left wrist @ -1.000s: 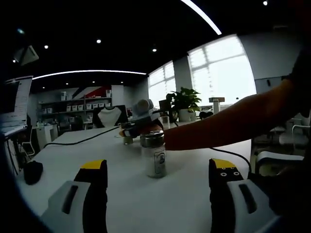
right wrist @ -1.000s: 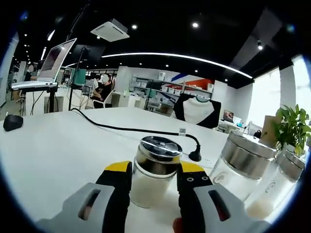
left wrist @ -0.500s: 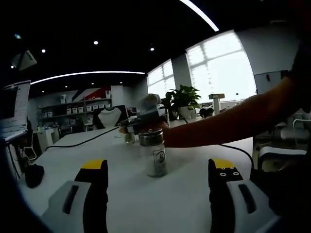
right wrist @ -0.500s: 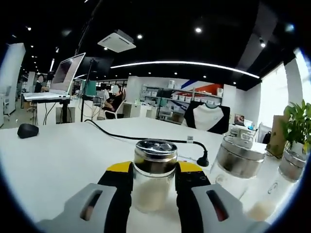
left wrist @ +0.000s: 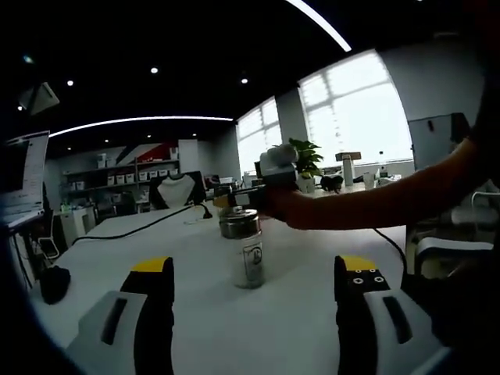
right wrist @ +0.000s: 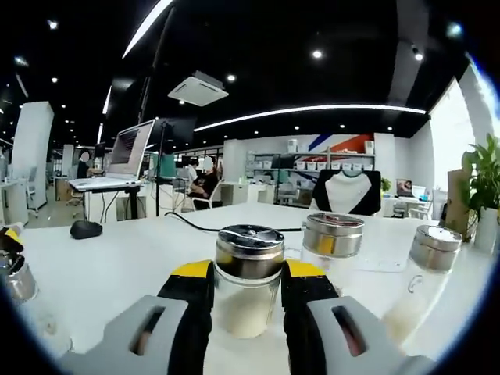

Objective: Rotate the seasoning bottle until the label or dispensing opening points toward the visible target arrow and the bottle remains upright within the marked orientation range

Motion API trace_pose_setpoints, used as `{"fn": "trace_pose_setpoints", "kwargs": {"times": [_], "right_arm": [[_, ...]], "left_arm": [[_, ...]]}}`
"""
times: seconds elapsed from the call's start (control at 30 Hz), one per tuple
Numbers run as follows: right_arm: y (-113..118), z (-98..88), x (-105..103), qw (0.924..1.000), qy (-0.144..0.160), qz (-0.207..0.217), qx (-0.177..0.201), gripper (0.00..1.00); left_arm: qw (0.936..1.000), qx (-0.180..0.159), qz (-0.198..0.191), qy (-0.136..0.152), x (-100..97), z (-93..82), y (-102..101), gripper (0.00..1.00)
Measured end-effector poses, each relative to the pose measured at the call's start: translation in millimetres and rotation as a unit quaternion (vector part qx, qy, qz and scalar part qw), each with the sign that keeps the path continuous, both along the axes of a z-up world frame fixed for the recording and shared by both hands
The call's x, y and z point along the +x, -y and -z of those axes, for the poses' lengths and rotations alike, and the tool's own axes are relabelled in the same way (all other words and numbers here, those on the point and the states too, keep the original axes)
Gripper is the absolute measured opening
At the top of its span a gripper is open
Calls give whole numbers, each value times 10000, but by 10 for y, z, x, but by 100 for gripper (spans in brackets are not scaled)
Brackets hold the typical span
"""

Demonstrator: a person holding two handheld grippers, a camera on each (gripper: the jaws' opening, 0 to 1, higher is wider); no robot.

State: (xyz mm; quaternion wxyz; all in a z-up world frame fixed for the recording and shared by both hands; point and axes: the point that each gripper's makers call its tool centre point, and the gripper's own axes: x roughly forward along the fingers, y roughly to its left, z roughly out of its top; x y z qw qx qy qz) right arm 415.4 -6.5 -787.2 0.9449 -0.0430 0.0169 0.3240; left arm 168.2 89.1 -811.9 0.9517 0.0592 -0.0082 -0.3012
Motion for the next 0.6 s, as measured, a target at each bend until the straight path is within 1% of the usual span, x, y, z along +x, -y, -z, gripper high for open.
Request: {"fn": "trace_pose_setpoints", "kwargs": {"times": [0.07, 0.13, 0.23, 0.33, 0.47, 0.5, 0.57, 0.6], "right_arm": [[52, -21, -91, 9999, 16, -98, 19, 32], [82, -27, -161, 9997, -77, -188, 156, 32], [144, -42, -321, 9993, -25, -327, 189, 32], [167, -59, -479, 9986, 4, -499, 196, 32], [198, -99, -675, 9971, -42, -677, 357, 32], [209, -110, -745, 9967, -31, -727, 371, 32], [216, -119, -812, 9962, -20, -794, 370, 32], [222, -117, -892, 9953, -42, -895, 362, 32]], "left_arm": [[10000, 23, -18, -8, -4, 6, -4, 89], [10000, 31, -44, -17, -4, 8, -5, 89], [10000, 37, -57, 0, -24, -5, 20, 88], [9999, 50, -62, 66, -48, -31, 50, 88], [9999, 22, -55, 113, -61, -37, 66, 87], [9999, 10, -56, 126, -66, -39, 72, 87], [9999, -8, -41, 153, -67, -46, 83, 86], [9999, -36, -13, 161, -73, -57, 100, 86]]}}
